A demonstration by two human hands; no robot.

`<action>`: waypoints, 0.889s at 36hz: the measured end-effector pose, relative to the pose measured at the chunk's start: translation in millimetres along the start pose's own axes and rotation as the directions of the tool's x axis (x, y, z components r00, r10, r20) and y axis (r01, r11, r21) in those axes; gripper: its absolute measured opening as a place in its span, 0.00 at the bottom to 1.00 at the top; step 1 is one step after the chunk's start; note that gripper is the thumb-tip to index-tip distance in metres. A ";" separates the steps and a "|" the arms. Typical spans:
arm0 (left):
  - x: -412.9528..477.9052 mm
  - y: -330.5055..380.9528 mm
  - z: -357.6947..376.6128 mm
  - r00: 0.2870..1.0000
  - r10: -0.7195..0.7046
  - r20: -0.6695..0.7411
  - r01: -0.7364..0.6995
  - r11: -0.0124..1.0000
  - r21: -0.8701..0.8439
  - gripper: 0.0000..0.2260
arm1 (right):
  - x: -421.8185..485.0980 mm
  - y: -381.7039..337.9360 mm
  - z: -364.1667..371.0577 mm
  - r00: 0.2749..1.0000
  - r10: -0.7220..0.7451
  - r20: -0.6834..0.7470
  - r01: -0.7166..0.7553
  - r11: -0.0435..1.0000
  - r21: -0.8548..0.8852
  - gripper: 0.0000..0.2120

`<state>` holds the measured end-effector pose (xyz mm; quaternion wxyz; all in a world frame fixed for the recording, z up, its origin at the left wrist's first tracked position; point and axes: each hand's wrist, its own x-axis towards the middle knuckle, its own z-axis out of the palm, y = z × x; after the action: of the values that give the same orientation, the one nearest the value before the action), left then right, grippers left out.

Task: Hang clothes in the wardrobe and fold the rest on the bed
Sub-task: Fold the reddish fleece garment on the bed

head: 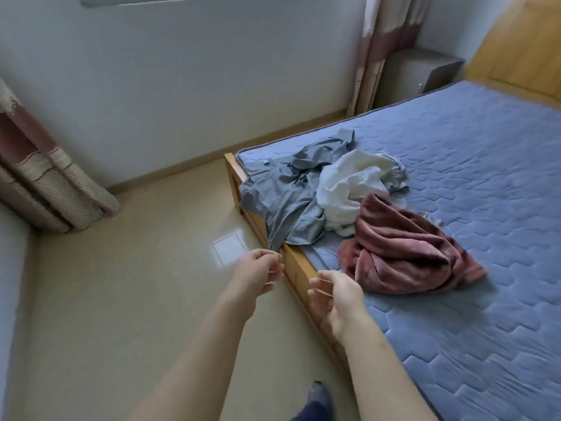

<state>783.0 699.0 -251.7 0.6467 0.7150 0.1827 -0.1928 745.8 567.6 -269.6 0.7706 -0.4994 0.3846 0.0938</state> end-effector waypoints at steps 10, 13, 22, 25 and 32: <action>100.7 61.4 145.1 0.984 -0.015 0.176 -0.003 0.995 0.099 0.06 | 104.8 -110.6 -74.9 0.987 0.007 -0.158 0.010 0.994 0.108 0.05; 126.5 70.0 174.7 0.980 -0.025 0.198 -0.003 0.990 0.141 0.06 | 125.9 -132.2 -91.6 0.980 0.032 -0.196 -0.001 0.988 0.156 0.07; 208.4 46.9 228.2 0.933 -0.214 0.290 0.075 0.903 0.423 0.04 | 183.5 -135.4 -136.9 0.920 0.186 -0.345 -0.116 0.970 0.214 0.07; 237.2 34.6 239.8 0.911 -0.286 0.298 0.101 0.854 0.511 0.04 | 201.4 -126.0 -140.4 0.893 0.257 -0.369 -0.190 0.960 0.207 0.07; 305.3 6.4 253.1 0.848 -0.463 0.259 0.189 0.720 0.668 0.04 | 252.7 -113.9 -138.0 0.799 0.406 -0.443 -0.311 0.911 0.271 0.07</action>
<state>1038.6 450.1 -425.1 0.3530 0.7849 0.0956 -0.5002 910.6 335.8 -392.0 0.6584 -0.3507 0.6620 0.0726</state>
